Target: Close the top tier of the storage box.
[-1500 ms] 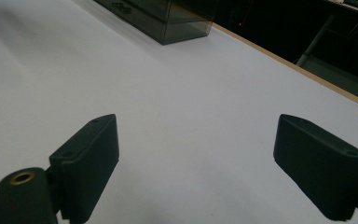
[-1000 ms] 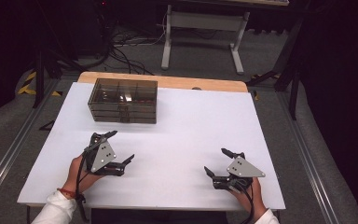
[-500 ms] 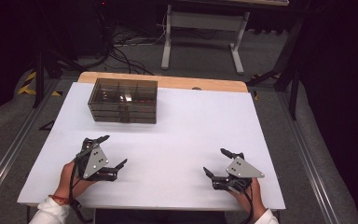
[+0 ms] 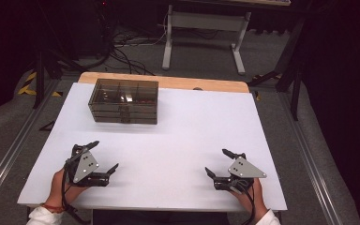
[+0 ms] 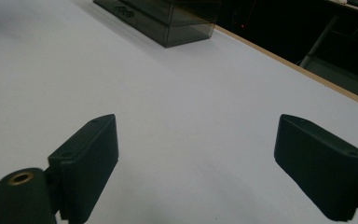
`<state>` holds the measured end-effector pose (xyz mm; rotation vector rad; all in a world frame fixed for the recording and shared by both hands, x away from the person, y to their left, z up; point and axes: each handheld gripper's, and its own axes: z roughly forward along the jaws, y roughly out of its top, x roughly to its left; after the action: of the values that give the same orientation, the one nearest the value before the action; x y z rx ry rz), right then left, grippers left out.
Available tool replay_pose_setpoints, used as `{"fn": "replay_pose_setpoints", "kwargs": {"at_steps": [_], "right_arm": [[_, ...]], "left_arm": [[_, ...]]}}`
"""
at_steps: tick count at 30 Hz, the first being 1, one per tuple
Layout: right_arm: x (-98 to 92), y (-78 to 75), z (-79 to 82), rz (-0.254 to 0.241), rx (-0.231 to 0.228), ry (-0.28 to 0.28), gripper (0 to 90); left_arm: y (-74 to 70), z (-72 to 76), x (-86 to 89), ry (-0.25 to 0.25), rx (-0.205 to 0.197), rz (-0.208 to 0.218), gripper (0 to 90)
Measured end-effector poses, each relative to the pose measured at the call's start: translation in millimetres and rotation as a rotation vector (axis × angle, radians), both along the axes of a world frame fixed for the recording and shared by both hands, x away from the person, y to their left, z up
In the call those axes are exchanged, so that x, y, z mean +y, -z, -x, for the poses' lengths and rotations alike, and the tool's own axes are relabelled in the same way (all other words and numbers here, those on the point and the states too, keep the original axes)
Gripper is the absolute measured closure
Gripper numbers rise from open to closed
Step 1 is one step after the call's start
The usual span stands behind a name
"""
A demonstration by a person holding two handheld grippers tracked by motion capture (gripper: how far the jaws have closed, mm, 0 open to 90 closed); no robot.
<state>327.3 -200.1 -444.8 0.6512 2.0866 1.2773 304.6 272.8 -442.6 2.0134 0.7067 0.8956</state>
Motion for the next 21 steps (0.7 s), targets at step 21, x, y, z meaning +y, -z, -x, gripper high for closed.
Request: {"fn": "replay_pose_setpoints", "kwargs": {"at_steps": [21], "right_arm": [[-0.1,-0.7,0.1,-0.014,0.005,-0.002,14.3]], "left_arm": [[15.5,13.2,17.4,-0.054,0.06,-0.003,5.2]]}}
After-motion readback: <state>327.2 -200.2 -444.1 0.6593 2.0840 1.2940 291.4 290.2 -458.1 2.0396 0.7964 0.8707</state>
